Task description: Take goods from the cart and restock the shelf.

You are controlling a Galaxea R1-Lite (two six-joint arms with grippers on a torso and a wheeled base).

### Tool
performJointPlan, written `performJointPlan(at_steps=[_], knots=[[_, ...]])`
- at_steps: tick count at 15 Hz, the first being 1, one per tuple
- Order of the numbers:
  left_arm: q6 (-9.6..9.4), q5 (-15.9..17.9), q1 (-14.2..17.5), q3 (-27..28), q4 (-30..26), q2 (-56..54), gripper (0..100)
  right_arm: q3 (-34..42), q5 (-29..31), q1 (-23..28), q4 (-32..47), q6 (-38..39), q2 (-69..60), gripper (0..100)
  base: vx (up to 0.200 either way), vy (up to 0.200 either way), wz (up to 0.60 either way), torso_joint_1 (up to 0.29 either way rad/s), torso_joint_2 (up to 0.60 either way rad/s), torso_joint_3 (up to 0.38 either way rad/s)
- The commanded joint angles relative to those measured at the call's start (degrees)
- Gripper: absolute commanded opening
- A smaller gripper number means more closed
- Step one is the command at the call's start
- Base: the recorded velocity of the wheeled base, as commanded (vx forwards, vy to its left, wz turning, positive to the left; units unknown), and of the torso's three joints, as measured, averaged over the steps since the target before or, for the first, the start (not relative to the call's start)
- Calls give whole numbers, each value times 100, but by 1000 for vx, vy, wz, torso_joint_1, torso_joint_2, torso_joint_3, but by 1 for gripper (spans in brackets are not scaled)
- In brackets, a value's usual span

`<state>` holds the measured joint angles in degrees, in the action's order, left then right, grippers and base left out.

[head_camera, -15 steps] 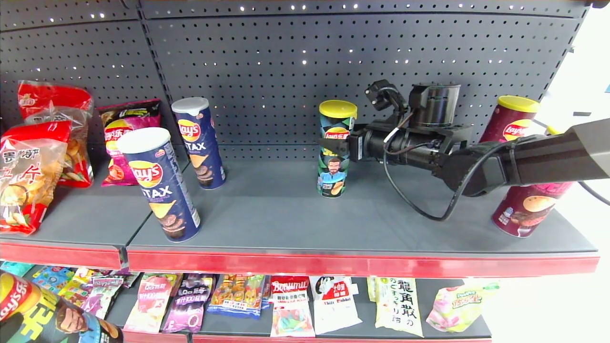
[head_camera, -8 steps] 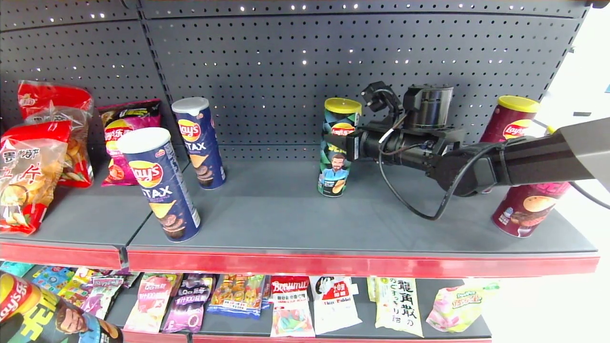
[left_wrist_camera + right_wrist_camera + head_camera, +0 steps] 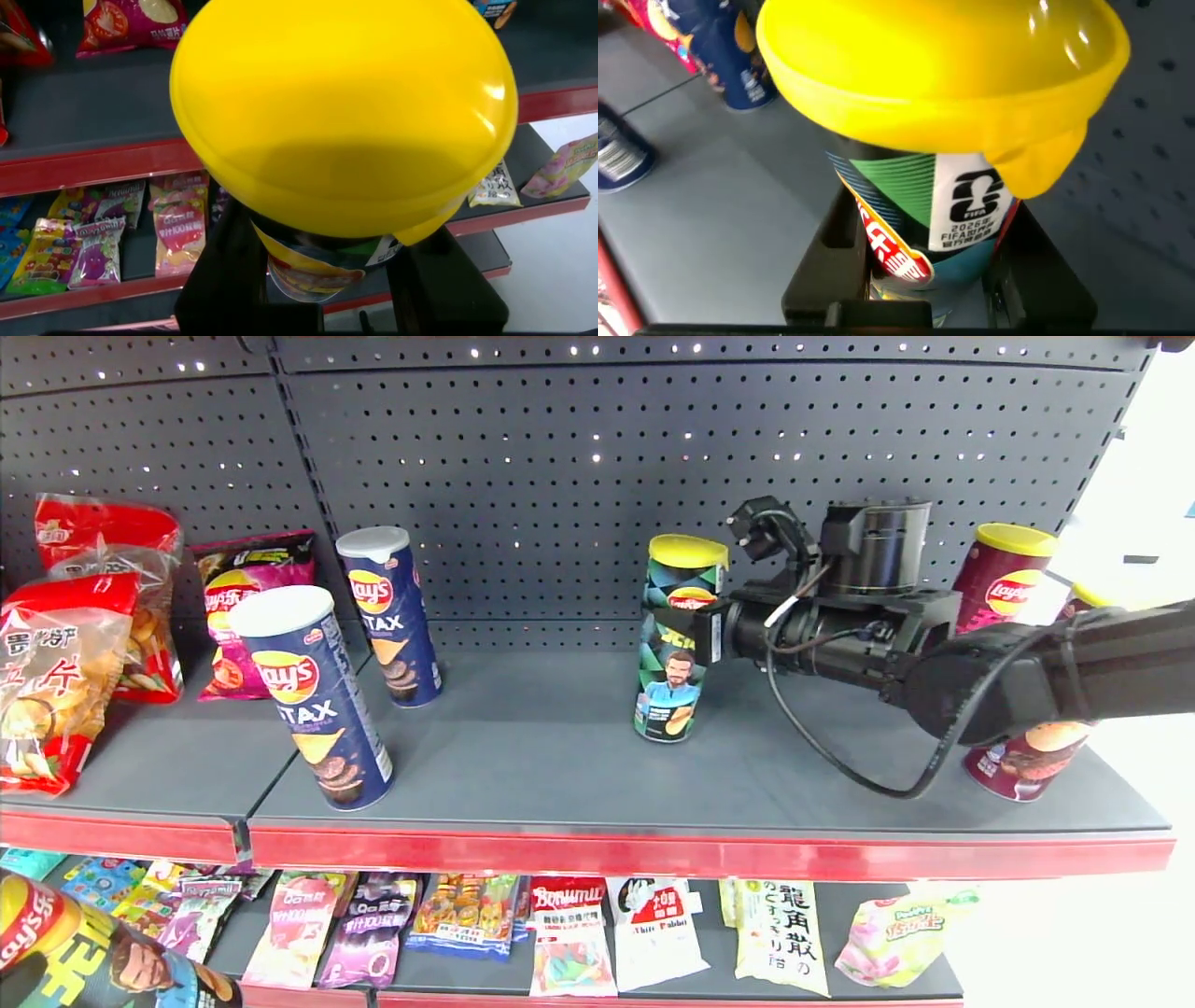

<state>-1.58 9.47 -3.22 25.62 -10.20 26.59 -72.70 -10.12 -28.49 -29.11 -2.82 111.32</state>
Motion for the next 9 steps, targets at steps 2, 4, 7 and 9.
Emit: performJointPlan(at_steps=[2,4,7,9], knots=[[0,20,-3,4,1,-4,0,1039,309,-87,-51,-44,-1210,0,0,0,0,0,0,0],[0,20,-3,4,1,-4,0,1522,511,-192,-68,-123,-1588,0,0,0,0,0,0,0],[0,46,-3,13,10,22,0,2296,432,-227,-139,-290,-2009,0,0,0,0,0,0,0],[0,46,-3,13,10,-13,0,2401,458,-227,-429,-307,-2001,0,0,0,0,0,0,0]])
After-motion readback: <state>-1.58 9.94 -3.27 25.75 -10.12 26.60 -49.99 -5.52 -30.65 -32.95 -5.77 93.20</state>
